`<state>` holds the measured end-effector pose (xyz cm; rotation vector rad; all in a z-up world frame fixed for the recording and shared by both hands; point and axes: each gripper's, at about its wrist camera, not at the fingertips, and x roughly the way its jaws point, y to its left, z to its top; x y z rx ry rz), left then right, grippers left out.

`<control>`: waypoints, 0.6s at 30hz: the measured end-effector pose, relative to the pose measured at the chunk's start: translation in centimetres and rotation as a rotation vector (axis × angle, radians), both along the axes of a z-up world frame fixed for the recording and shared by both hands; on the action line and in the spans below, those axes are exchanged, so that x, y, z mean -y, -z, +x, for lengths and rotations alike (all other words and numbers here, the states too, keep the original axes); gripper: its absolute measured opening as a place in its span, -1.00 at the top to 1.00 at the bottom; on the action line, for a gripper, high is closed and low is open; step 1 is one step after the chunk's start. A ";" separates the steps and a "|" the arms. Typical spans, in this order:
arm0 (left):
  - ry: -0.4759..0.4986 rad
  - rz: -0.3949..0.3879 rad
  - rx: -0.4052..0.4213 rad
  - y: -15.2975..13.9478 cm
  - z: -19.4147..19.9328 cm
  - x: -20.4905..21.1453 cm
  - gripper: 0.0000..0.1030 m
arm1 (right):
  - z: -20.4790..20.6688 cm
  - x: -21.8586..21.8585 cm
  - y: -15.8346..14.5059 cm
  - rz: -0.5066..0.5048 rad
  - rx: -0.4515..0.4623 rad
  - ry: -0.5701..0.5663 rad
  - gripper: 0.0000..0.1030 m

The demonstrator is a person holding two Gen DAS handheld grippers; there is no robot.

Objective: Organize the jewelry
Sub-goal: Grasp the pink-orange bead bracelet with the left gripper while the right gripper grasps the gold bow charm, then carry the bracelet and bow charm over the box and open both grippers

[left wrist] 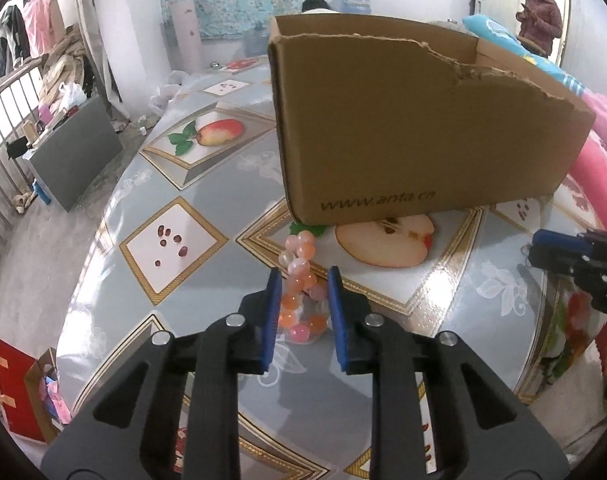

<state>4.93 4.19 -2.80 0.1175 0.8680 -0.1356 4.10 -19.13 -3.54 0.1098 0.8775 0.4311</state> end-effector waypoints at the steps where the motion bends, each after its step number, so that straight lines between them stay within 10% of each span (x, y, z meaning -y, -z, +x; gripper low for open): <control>1: -0.003 -0.001 0.001 0.0 0.0 0.0 0.59 | 0.0 0.0 0.0 0.001 0.000 0.000 0.61; 18: 0.093 -0.288 0.027 -3.0 -1.9 -0.7 0.84 | -0.1 0.3 -0.1 0.010 -0.004 0.013 0.61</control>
